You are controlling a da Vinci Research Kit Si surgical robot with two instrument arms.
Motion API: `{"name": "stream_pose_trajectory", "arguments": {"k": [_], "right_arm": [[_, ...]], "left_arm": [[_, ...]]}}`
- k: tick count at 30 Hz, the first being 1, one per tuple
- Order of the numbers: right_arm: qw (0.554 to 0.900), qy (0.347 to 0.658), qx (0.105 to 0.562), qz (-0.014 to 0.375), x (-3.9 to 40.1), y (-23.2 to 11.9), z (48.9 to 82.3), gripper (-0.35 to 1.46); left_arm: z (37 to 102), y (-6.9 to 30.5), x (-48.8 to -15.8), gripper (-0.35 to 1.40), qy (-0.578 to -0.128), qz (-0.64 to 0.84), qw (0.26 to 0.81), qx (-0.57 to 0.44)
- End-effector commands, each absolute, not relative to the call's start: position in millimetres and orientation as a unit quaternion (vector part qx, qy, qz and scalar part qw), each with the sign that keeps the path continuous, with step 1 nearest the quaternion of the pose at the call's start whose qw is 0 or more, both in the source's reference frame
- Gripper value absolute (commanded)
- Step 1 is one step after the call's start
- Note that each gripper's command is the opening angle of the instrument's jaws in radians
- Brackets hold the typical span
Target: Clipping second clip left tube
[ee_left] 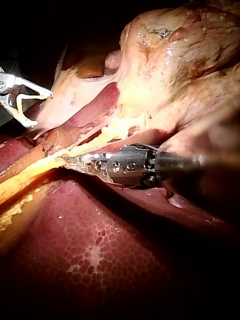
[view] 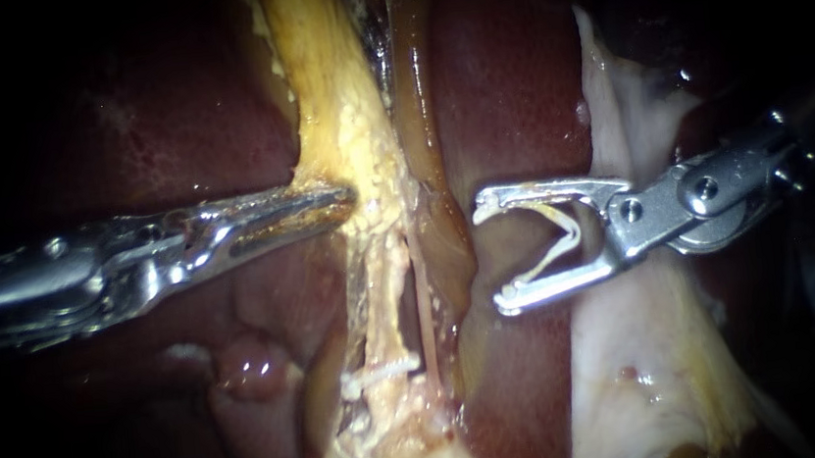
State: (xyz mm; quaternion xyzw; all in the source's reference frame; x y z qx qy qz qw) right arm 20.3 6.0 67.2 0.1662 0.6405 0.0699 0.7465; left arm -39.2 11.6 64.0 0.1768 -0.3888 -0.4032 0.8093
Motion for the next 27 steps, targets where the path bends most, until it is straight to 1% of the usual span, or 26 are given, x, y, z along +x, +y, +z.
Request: {"name": "stream_pose_trajectory", "arguments": {"k": [1, 10, 12, 13, 20, 23, 27], "right_arm": [[0.748, 0.639, 0.166, 0.071, 20.3, 5.9, 67.2, 0.6], [0.746, 0.64, 0.168, 0.067, 20.5, 5.3, 67.4, 0.59], [0.74, 0.642, 0.185, 0.074, 20.7, 4.9, 67.6, 0.59], [0.737, 0.637, 0.209, 0.086, 21.0, 4.5, 67.8, 0.58], [0.75, 0.59, 0.28, 0.104, 24.0, 2.0, 69.1, 0.56], [0.754, 0.575, 0.299, 0.109, 25.4, 1.0, 70.1, 0.55], [0.757, 0.564, 0.309, 0.112, 27.1, 0.0, 71.8, 0.55]], "left_arm": [[63.9, 11.6, -39.2, -0.35, -0.389, -0.403, 0.809, 0.177], [63.4, 11.7, -38.7, -0.35, -0.39, -0.401, 0.809, 0.181], [62.7, 11.8, -38.2, -0.35, -0.389, -0.402, 0.809, 0.179], [62.3, 11.9, -38.0, -0.35, -0.388, -0.403, 0.809, 0.178], [58.4, 12.6, -36.3, -0.35, -0.387, -0.412, 0.807, 0.172], [56.8, 12.9, -35.7, -0.35, -0.392, -0.415, 0.803, 0.17], [54.5, 13.4, -35.0, -0.35, -0.399, -0.415, 0.801, 0.166]]}}
